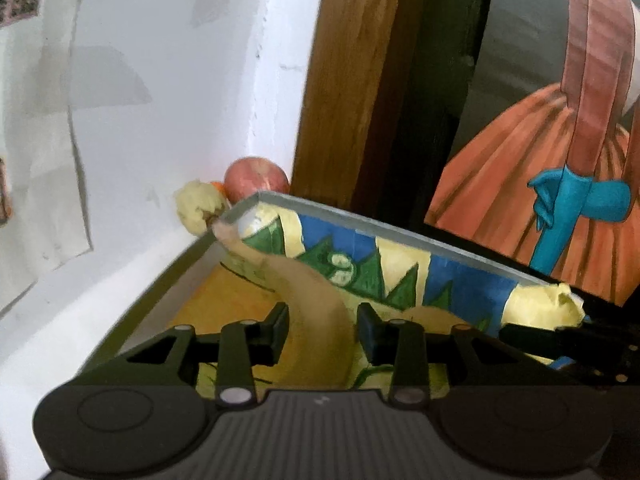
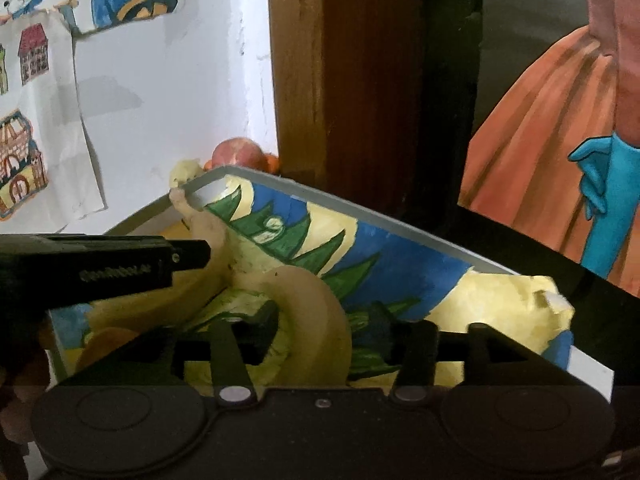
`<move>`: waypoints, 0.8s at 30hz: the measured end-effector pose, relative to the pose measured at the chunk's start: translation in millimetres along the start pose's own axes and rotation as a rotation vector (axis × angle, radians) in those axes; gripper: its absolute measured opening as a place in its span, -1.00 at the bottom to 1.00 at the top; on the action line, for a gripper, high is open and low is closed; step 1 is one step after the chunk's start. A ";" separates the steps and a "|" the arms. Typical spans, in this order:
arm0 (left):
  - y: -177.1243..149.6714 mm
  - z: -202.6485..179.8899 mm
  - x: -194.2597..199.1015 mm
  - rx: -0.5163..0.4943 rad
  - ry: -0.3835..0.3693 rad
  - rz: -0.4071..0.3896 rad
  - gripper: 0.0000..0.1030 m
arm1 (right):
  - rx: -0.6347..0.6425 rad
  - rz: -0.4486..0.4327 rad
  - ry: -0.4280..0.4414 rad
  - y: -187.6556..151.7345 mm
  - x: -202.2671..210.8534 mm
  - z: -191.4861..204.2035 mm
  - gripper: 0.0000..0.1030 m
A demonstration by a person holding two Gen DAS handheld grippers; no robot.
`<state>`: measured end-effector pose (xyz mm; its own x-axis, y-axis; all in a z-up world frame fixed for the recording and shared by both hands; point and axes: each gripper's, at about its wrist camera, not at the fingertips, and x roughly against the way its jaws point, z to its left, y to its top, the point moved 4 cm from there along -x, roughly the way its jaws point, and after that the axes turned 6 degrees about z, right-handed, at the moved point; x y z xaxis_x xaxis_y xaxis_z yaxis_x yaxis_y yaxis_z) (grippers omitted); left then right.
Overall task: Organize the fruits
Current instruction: 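Lower and open the left tool in the tray while the right tool releases its banana there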
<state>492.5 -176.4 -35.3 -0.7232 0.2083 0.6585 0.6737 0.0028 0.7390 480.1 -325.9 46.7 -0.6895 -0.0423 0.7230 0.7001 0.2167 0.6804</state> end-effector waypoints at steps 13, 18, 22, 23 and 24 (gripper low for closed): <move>-0.3 1.6 99.0 0.030 0.019 -0.161 0.88 | 0.015 -0.205 -0.028 -13.7 102.6 7.9 0.87; -11.7 11.4 153.7 0.040 0.038 -0.222 1.00 | 0.010 -0.280 -0.025 -31.1 148.5 21.5 0.99; -23.6 16.9 194.0 0.029 0.056 -0.266 1.00 | 0.007 -0.323 -0.016 -47.4 179.0 36.8 0.99; -27.1 17.3 202.8 0.021 0.062 -0.276 1.00 | 0.008 -0.334 -0.013 -51.9 185.8 41.4 0.99; -31.0 18.6 210.7 0.011 0.067 -0.283 1.00 | 0.009 -0.343 -0.011 -55.9 191.9 46.1 0.99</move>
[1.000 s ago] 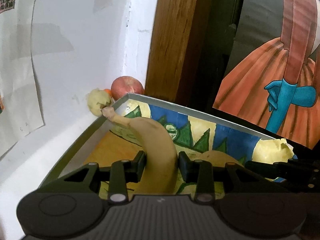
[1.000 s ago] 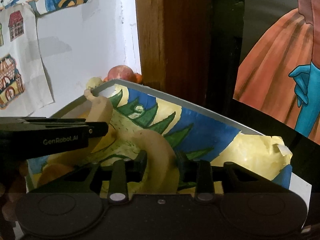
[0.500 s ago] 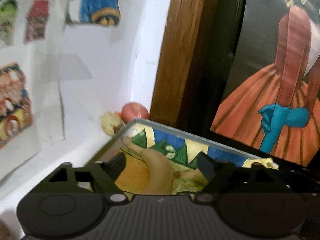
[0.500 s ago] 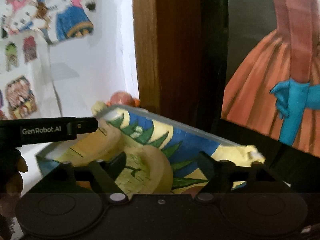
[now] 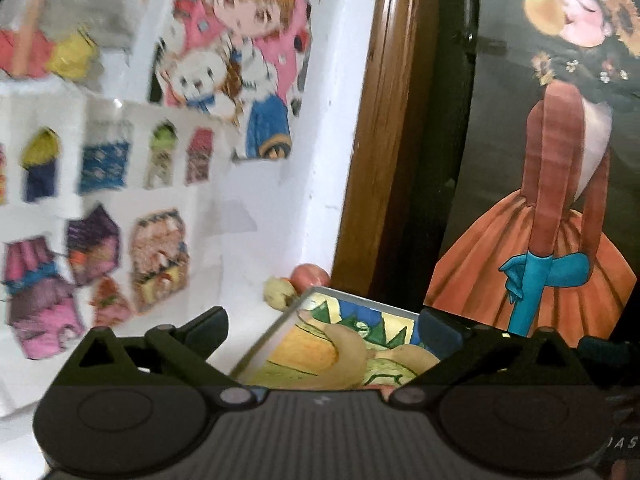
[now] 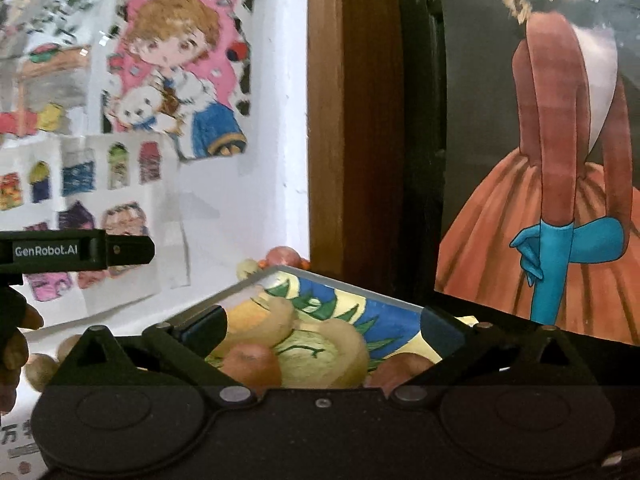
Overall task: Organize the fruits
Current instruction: 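Lower and open the left tool in the tray while the right tool releases its banana there, then withdraw both open tools from the tray toward the two brown kiwis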
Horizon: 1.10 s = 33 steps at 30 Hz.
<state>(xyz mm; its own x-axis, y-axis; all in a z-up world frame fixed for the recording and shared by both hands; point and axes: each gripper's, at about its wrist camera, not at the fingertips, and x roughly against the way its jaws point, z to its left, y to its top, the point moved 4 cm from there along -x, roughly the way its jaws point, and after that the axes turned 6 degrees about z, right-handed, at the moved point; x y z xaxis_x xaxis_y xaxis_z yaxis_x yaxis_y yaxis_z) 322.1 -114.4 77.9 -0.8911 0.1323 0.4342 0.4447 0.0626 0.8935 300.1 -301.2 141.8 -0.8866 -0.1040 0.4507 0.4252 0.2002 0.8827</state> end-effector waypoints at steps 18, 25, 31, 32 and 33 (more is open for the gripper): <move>-45.3 49.3 108.9 -0.069 0.081 0.008 1.00 | 0.013 -0.070 0.095 -38.8 100.3 84.4 0.99; -63.2 83.9 135.1 -0.075 0.111 0.026 1.00 | 0.033 -0.042 0.140 -62.1 114.3 115.7 0.99; -83.7 115.4 145.2 -0.070 0.136 0.066 1.00 | 0.114 0.022 0.186 -80.5 112.7 146.9 0.99; -87.0 120.6 146.1 -0.070 0.141 0.074 1.00 | 0.136 0.030 0.193 -82.6 112.8 152.0 0.99; -90.3 125.9 146.6 -0.069 0.147 0.084 1.00 | 0.156 0.041 0.203 -83.3 112.9 156.3 0.99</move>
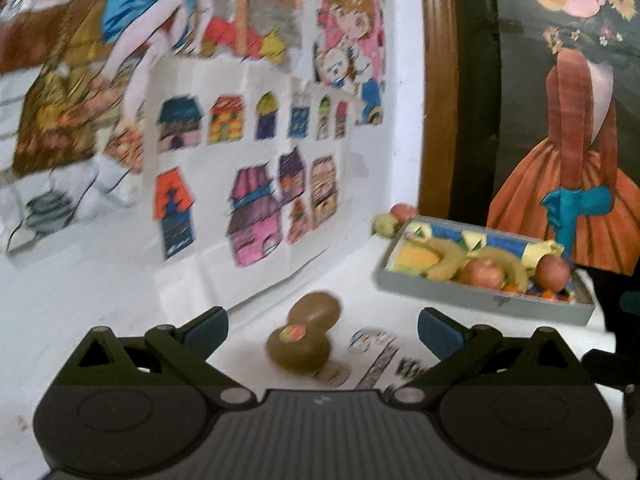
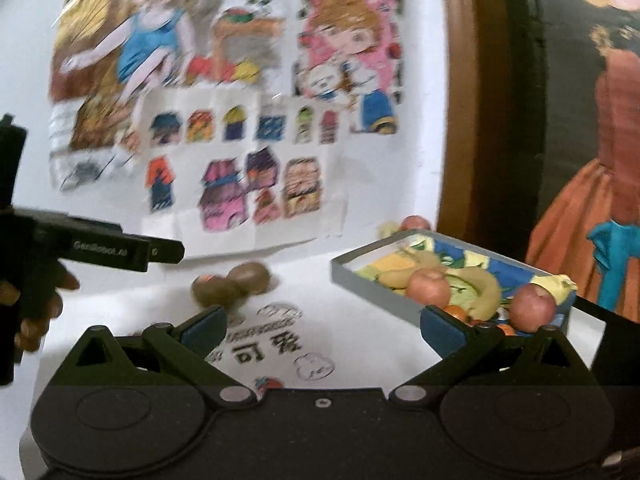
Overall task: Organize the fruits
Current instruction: 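Withdraw both open tools from the tray toward the two brown kiwis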
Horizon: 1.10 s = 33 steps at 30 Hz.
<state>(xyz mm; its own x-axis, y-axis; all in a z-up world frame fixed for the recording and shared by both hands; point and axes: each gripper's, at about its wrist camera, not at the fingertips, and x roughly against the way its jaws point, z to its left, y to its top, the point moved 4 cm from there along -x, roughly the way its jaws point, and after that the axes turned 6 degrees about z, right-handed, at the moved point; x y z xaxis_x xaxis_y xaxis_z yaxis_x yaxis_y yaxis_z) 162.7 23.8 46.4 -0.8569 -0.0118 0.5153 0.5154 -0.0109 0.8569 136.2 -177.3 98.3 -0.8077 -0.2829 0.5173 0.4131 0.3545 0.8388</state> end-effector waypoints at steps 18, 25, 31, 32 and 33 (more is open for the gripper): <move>-13.7 44.5 -13.5 0.011 0.028 0.035 1.00 | 0.070 0.033 0.121 99.9 -28.2 15.3 0.99; -12.6 49.6 -43.4 0.003 0.025 0.052 1.00 | 0.069 0.057 0.156 110.4 -106.8 22.5 0.99; -13.2 49.2 -70.0 -0.013 0.019 0.063 1.00 | 0.054 0.120 0.175 100.8 -167.2 26.0 0.99; -13.4 48.9 -73.7 -0.015 0.016 0.065 1.00 | 0.054 0.131 0.174 97.9 -175.2 26.2 0.99; -13.9 47.8 -78.0 -0.018 0.012 0.068 1.00 | 0.054 0.142 0.176 95.1 -183.0 26.1 0.99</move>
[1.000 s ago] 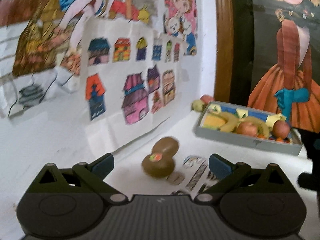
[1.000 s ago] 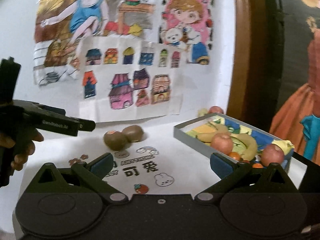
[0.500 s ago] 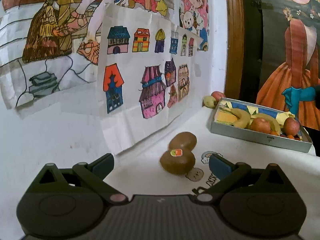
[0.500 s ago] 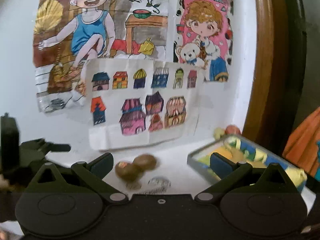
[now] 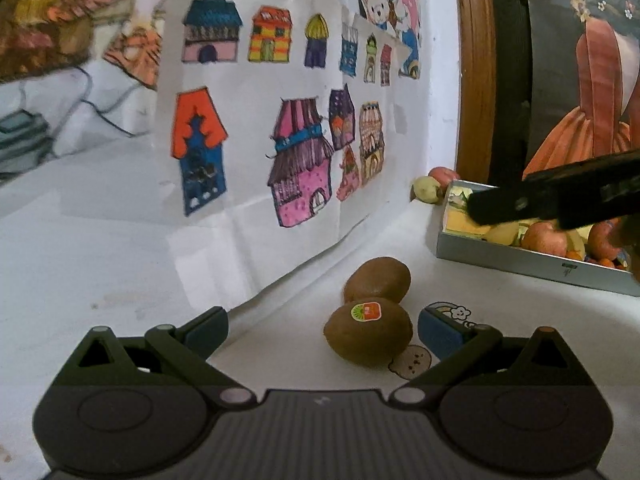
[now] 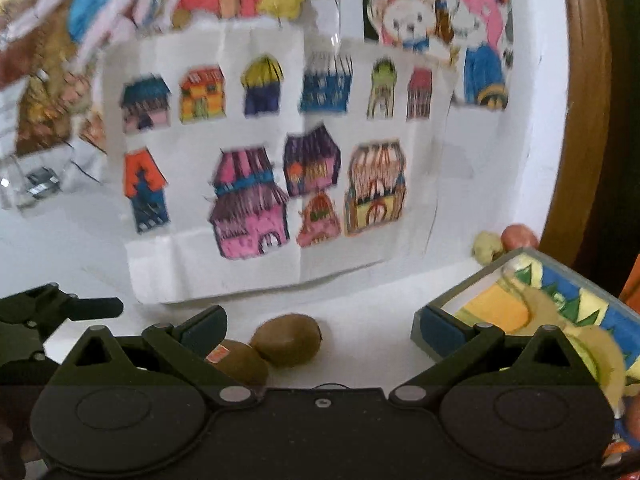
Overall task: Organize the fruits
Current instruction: 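Withdraw both open tools from the tray toward the two brown kiwis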
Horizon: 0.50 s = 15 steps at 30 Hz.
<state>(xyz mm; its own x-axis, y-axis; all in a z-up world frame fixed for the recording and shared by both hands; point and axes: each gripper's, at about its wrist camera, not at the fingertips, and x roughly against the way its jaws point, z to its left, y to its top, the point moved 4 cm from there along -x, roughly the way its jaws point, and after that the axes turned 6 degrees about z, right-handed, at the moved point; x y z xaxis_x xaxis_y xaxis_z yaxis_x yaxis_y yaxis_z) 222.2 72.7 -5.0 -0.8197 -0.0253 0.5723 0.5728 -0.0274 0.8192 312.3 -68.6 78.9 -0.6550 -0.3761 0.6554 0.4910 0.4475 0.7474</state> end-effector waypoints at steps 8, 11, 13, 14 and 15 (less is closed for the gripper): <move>-4.4 -7.4 -27.7 -0.038 -0.027 0.015 1.00 | -0.006 0.077 0.023 -12.7 -54.0 -12.2 0.99; -7.0 -9.3 -35.8 -0.053 -0.043 0.026 1.00 | -0.015 0.090 0.042 -15.7 -70.2 -14.1 0.99; -7.9 -9.5 -41.0 -0.060 -0.052 0.036 1.00 | -0.020 0.097 0.047 -16.9 -80.2 -14.5 0.99; -8.1 -9.5 -43.8 -0.061 -0.050 0.040 1.00 | -0.024 0.101 0.050 -17.1 -85.0 -14.6 0.99; -8.1 -9.3 -45.8 -0.063 -0.047 0.044 1.00 | -0.028 0.103 0.058 -17.2 -89.6 -14.6 0.99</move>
<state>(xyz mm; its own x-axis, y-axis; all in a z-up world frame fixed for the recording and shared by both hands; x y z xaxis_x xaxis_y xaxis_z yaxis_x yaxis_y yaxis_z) 255.1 64.8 -38.3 -0.7921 0.0194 0.6100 0.6063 -0.0899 0.7901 371.0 -54.5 8.9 -0.5665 -0.3761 0.7333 0.5703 0.4634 0.6783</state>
